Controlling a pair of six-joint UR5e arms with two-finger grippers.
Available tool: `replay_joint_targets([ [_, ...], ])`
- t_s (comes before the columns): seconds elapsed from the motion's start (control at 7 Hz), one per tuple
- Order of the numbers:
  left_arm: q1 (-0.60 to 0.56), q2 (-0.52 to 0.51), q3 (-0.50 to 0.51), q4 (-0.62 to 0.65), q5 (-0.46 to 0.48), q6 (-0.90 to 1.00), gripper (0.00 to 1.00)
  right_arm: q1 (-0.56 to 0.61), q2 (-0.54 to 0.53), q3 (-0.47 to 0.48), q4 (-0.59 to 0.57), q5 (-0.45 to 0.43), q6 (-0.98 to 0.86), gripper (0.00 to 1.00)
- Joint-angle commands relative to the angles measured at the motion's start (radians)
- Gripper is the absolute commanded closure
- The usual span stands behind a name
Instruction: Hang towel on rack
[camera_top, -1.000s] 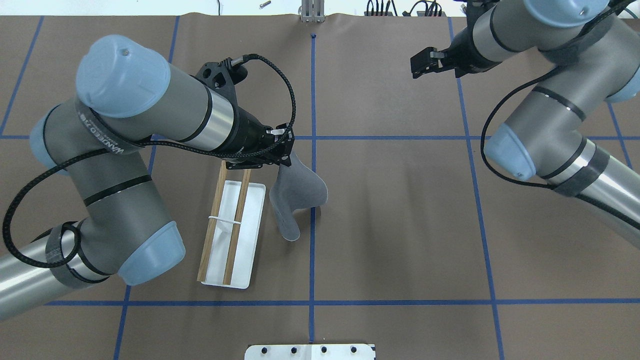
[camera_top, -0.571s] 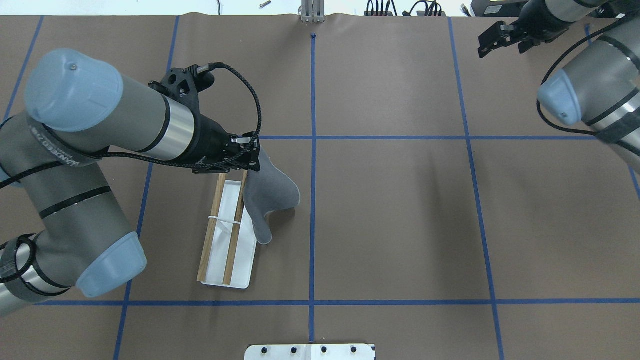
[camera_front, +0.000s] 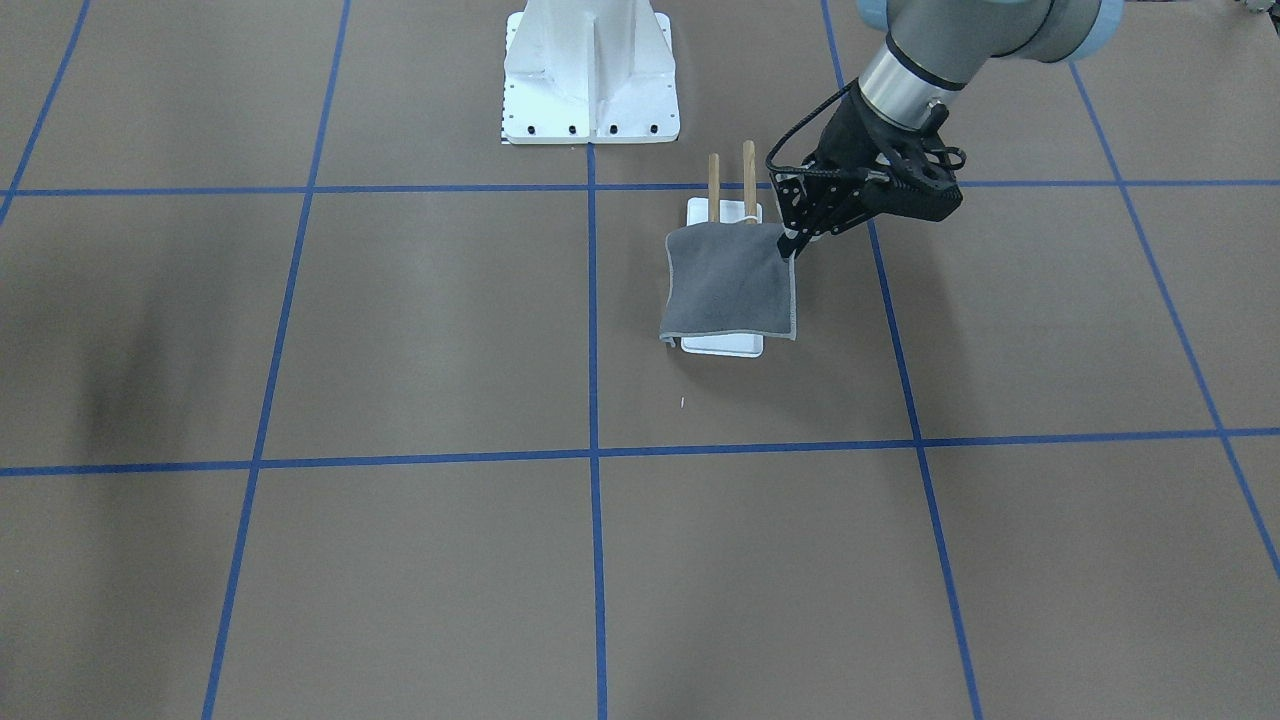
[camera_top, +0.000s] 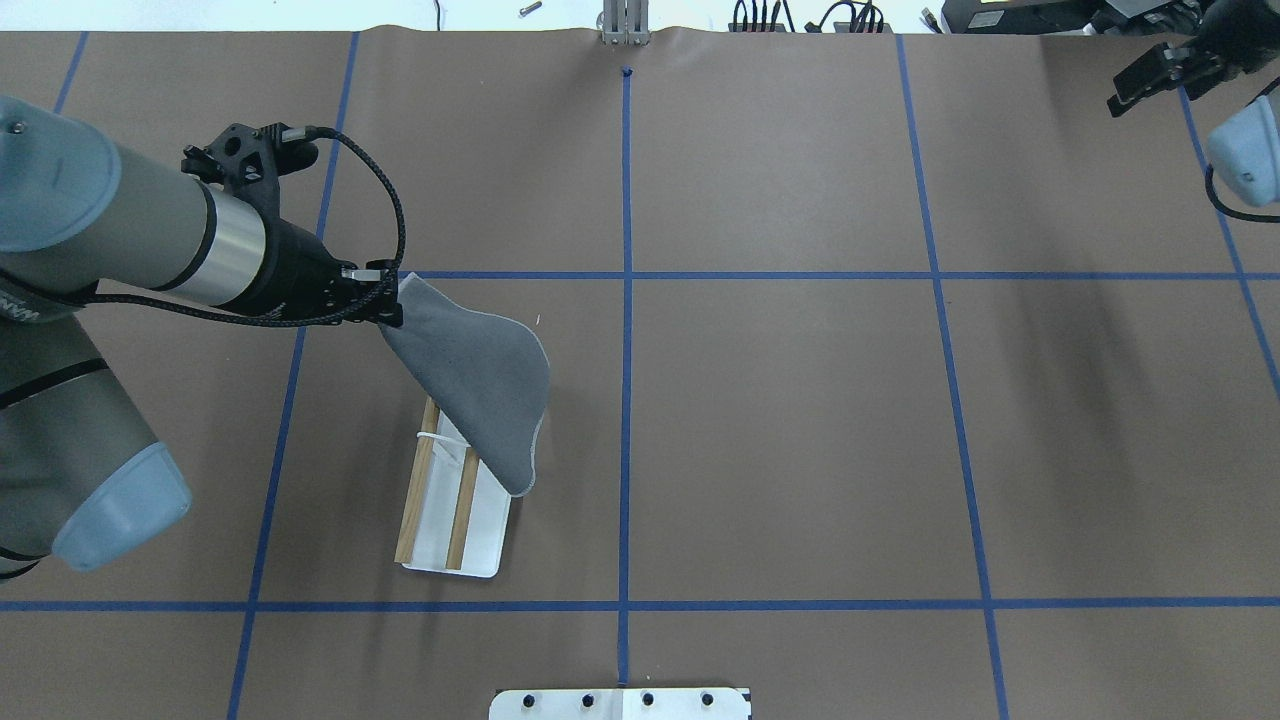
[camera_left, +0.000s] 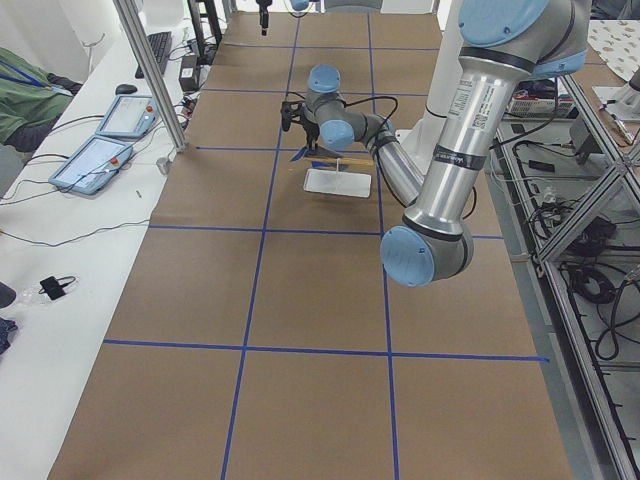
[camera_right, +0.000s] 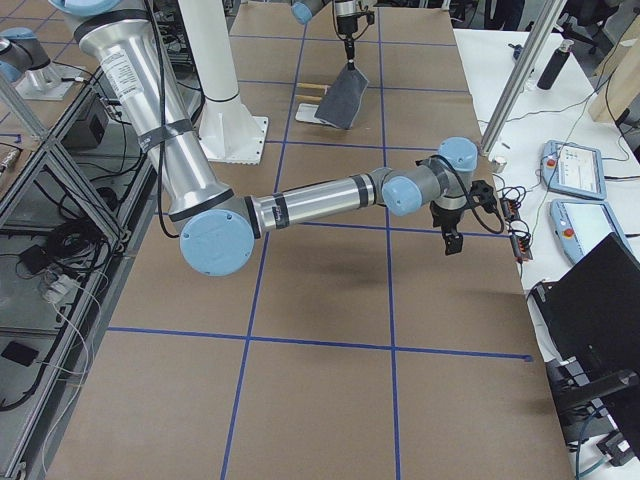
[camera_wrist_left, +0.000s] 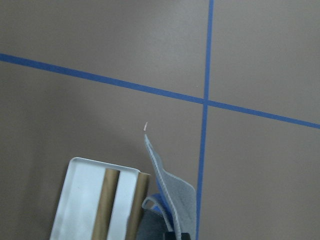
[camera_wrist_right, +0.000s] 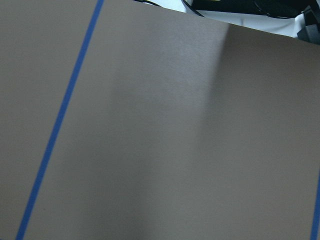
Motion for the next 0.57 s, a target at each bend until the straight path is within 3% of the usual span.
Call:
replay_joint_targets([
  [0.0,-0.005,0.047,0.002,-0.005,0.000,0.066,1.00,0.033,-0.013,-0.038,0.002,-0.004,-0.051,0.00],
  [0.43,-0.004,0.081,0.007,-0.007,0.006,0.131,1.00,0.093,-0.045,-0.055,0.000,0.003,-0.135,0.00],
])
